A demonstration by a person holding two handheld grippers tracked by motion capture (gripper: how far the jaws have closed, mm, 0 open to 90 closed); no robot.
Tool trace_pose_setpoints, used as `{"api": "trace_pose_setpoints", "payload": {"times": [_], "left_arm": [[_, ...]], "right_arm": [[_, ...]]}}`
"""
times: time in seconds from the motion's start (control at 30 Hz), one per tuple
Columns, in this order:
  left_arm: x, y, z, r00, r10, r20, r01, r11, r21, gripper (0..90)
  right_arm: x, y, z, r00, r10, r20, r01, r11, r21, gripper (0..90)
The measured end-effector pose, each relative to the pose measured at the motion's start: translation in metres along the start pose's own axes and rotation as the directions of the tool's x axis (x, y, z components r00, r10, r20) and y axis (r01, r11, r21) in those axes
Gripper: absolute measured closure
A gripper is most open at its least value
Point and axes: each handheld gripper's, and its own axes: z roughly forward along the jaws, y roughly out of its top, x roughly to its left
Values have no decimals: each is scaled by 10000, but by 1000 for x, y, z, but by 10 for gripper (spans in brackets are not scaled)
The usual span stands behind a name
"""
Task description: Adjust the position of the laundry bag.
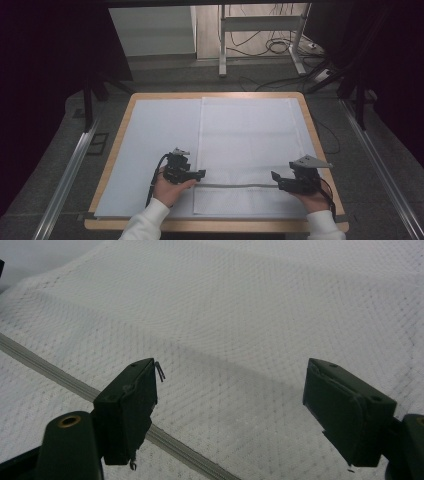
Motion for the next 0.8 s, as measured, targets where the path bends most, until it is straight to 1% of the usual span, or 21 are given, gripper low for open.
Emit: {"api": "trace_pose_setpoints", "payload": {"times": [0.13, 0.27, 0.33, 0.4, 0.5, 0.63, 0.7, 0.77, 0.8], "left_arm": [[0, -1, 7, 9999, -93, 112, 90, 9997, 226, 335], [0, -1, 8, 9998, -152, 122, 149, 9996, 252, 356], [0, -2, 9, 9998, -194, 57, 193, 9996, 197, 363], [-1, -3, 11, 9996, -249, 153, 244, 9993, 283, 380], [-2, -4, 13, 9996, -224, 188, 217, 9991, 367, 395], [-3, -5, 14, 9996, -205, 205, 198, 9993, 305, 415], [-3, -5, 15, 9996, -185, 223, 179, 9995, 272, 447], [-4, -5, 15, 9992, -151, 366, 141, 9995, 286, 501], [-4, -5, 15, 9992, -151, 366, 141, 9995, 286, 527]], "right_arm": [[-1, 0, -1, 10000, 27, 33, -26, 10000, -29, 213], [-1, 0, -1, 10000, 27, 30, -27, 10000, -32, 213], [-1, 0, -2, 10000, 24, 46, -24, 10000, -38, 213], [-2, 0, -2, 10000, 40, 57, -39, 10000, -71, 212], [-2, 1, -3, 10000, 33, 88, -33, 10000, -90, 213], [-2, 1, -3, 10000, 54, 50, -54, 9999, -112, 213], [-3, 1, -3, 10000, 68, 26, -68, 9999, -110, 213], [-3, 1, -3, 9999, 102, 28, -102, 9999, -121, 213], [-3, 1, -3, 9999, 102, 28, -102, 9999, -121, 213]]}}
